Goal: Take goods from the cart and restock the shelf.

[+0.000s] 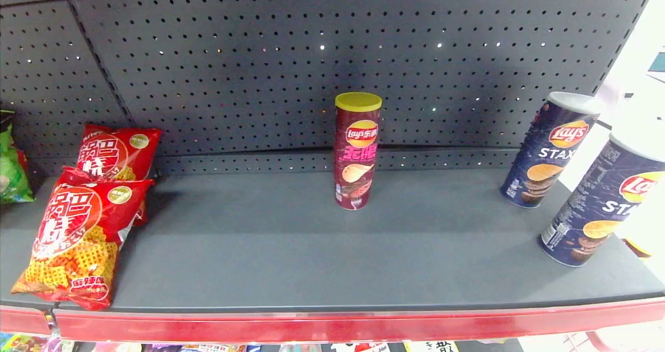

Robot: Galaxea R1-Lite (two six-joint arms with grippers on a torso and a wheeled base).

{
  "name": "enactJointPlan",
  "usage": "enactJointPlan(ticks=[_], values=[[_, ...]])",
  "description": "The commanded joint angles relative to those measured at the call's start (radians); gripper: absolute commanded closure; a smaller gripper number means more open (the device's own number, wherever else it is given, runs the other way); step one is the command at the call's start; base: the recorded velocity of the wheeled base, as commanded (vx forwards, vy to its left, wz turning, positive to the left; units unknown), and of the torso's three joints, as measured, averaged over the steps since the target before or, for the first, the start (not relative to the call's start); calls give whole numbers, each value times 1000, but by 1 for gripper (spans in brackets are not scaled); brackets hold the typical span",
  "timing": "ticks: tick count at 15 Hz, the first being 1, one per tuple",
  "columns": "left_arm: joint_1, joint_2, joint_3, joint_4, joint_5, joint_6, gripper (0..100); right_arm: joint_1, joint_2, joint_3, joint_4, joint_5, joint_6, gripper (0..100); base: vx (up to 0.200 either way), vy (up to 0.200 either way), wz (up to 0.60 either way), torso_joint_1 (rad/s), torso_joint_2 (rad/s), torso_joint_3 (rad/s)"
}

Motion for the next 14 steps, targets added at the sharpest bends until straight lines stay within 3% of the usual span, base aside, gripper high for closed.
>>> enactJointPlan(ticks=[1,5,11,14], values=[[0,1,0,1,0,0,0,0,1,0,1,0,-1,0,-200,0,0,27,7,12],[0,1,0,1,0,2,0,0,1,0,-1,0,-1,0,-200,0,0,-1,-2,1],[-1,1,0,1,0,16,0,0,1,0,1,0,-1,0,0,0,0,0,0,0],[-1,1,0,1,0,12,0,0,1,0,1,0,-1,0,0,-200,0,-1,2,2]])
